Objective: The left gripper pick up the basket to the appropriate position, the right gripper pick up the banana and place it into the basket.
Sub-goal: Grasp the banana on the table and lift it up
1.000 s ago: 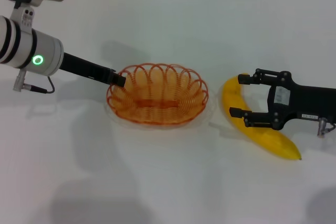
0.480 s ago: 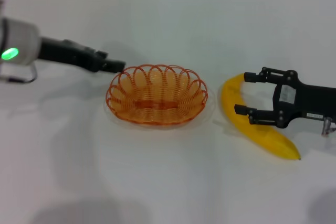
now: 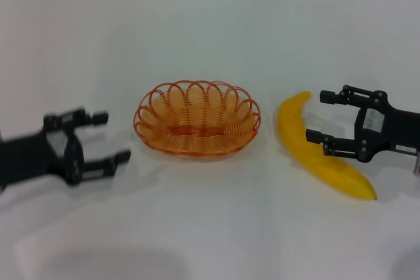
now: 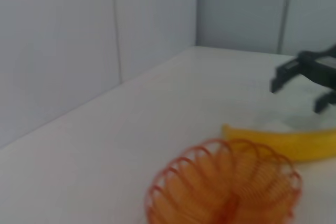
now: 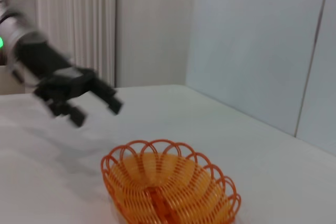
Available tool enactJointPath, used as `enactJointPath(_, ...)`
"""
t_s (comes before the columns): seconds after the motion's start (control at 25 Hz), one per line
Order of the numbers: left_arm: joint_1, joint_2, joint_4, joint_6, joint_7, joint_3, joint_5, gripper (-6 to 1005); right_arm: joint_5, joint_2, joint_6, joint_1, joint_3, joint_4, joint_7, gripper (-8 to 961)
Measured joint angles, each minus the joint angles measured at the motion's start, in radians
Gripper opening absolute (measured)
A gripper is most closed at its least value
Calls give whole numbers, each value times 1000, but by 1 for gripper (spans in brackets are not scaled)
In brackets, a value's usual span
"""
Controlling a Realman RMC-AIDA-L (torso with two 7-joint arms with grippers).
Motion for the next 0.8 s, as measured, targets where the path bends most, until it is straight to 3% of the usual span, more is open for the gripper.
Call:
enactJointPath(0.2,17,3,-164,11,182,-45,-28,827,-5,-1,-1,-11,-4,-3,4,691)
enactJointPath(0.36,12,3,-177,22,200,-71,-29,826,-30,-2,-1,-9,-20,-9,32,689)
enactJointPath(0.48,9,3,-178,22,199,-72,-32,826,-88,0,8,20,-65,-69,224,688)
enactJointPath(0.8,-17,6,-215,21,205,-74,-31,826,-114,13,48,43,-111,-113,427,683)
